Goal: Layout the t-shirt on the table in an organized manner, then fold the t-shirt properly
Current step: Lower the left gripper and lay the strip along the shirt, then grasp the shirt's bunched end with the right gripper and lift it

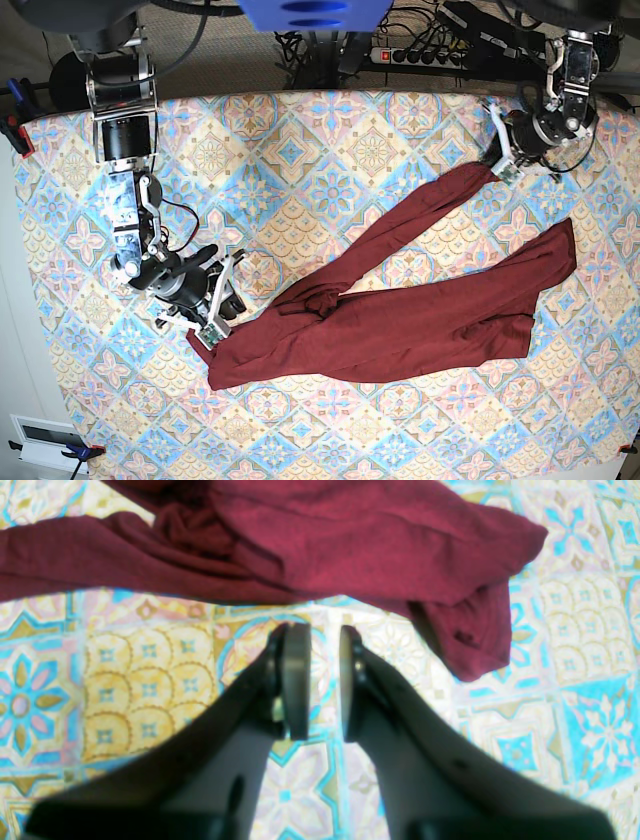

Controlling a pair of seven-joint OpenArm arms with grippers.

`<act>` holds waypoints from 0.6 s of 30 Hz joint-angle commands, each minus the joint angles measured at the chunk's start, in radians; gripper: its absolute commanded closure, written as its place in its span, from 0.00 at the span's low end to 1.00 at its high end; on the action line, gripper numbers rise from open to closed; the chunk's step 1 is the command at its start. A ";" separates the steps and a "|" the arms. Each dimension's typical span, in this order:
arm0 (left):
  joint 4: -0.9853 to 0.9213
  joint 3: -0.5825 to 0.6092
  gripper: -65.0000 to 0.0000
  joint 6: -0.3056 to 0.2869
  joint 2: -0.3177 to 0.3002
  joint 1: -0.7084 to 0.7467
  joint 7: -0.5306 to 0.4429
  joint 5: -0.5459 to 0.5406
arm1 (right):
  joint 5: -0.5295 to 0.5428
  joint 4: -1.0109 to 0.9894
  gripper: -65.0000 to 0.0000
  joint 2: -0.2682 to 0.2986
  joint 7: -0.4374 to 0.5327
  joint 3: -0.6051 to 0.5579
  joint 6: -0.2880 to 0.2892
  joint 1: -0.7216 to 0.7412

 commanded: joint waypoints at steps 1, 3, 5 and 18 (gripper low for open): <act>-0.026 -0.052 1.00 0.061 -0.048 0.022 0.120 0.126 | 0.012 0.012 0.85 0.009 0.024 0.007 -0.003 0.029; -0.026 -0.154 1.00 0.061 -0.063 0.049 0.084 0.119 | 0.012 0.009 0.85 0.009 0.024 0.007 -0.003 0.029; -0.026 -0.258 1.00 0.061 -0.065 0.051 0.045 0.118 | 0.012 0.008 0.85 0.009 0.024 0.007 -0.003 0.029; -0.026 -0.381 1.00 0.061 -0.033 0.048 0.003 0.115 | 0.012 -0.011 0.85 0.007 0.016 -0.027 -0.003 0.040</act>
